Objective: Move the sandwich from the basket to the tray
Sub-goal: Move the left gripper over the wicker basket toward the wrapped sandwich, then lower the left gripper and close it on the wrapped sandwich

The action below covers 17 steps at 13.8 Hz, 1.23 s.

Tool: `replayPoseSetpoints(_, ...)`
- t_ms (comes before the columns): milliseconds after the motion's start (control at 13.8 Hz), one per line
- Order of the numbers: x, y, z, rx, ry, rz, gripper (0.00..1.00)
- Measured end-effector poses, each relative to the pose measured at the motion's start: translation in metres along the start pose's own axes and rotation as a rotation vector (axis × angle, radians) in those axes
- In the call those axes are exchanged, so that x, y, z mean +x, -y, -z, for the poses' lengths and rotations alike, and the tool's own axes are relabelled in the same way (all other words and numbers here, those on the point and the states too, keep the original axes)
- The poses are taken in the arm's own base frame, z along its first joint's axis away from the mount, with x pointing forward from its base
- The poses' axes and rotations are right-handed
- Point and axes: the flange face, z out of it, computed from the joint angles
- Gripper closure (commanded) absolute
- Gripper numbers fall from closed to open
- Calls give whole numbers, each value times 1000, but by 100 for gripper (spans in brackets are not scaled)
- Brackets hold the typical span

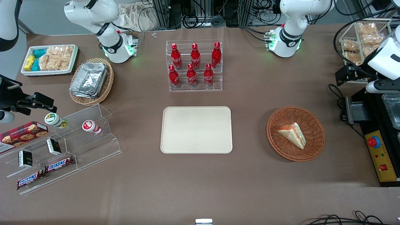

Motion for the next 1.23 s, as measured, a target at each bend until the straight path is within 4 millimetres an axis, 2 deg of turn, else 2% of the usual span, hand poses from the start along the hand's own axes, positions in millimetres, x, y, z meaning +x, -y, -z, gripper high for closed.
replayPoseSetpoints(361,2,1,-4,-1,9,23,0)
replayPoseSetpoints(578,12,0,-29,2,63,220,0)
replayPoseSetpoints(723,26,-13,-62,14,118,394,0)
replayPoseSetpoints(867,46,-37,-104,33,164,545,0)
replayPoseSetpoints(1012,64,-57,-155,34,173,622,0)
replayPoseSetpoints(1229,74,-67,-232,-4,140,712,0)
